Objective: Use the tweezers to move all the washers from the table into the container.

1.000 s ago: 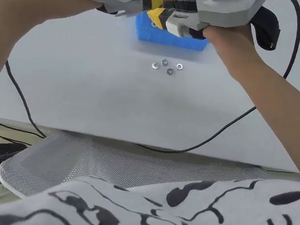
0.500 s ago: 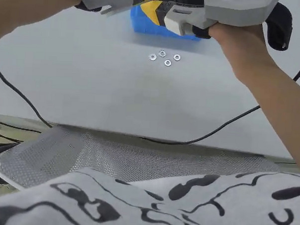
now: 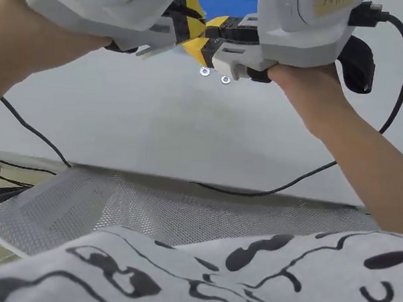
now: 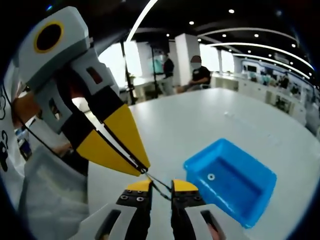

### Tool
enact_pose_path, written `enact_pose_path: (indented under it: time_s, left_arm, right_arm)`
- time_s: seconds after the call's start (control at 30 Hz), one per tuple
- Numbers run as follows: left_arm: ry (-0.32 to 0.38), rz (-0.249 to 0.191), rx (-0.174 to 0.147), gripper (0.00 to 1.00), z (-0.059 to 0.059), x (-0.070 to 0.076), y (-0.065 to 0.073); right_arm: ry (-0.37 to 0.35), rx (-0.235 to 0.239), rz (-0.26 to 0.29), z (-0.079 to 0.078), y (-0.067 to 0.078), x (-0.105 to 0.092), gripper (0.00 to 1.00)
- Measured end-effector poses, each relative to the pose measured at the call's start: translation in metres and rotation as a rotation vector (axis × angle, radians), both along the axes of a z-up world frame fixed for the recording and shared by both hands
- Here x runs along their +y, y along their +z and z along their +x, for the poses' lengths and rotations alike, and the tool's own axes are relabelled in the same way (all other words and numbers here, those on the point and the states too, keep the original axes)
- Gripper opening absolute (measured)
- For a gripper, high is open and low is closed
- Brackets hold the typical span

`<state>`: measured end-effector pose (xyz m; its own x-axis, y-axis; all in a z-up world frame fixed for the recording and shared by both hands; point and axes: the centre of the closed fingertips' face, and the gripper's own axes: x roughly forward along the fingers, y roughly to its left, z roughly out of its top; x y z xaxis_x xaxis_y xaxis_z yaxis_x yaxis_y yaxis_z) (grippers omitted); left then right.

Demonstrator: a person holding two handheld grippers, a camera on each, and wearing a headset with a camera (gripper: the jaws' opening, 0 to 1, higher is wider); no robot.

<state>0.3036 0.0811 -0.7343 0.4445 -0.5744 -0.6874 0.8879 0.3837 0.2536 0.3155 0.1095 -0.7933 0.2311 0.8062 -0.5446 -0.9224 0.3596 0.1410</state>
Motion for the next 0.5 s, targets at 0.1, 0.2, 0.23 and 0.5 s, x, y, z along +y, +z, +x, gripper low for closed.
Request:
enact_pose_path:
  time_s: [0.1,0.2,0.23,0.5]
  left_arm:
    - [0.010,-0.020,0.013,0.00,0.004,0.001,-0.003]
    - [0.029,-0.056,0.048,0.00,0.003,-0.001,-0.008]
    - [0.030,-0.057,0.051,0.00,0.003,-0.001,-0.009]
    - [0.033,-0.060,0.068,0.00,0.001,-0.004,-0.016]
  right_arm:
    - [-0.003,0.005,-0.008,0.001,0.001,-0.002,0.10]
    - [-0.005,0.027,-0.016,0.001,-0.003,-0.004,0.10]
    - [-0.008,0.036,-0.016,-0.001,-0.005,-0.005,0.10]
    - [-0.003,0.041,-0.037,-0.003,-0.010,-0.008,0.10]
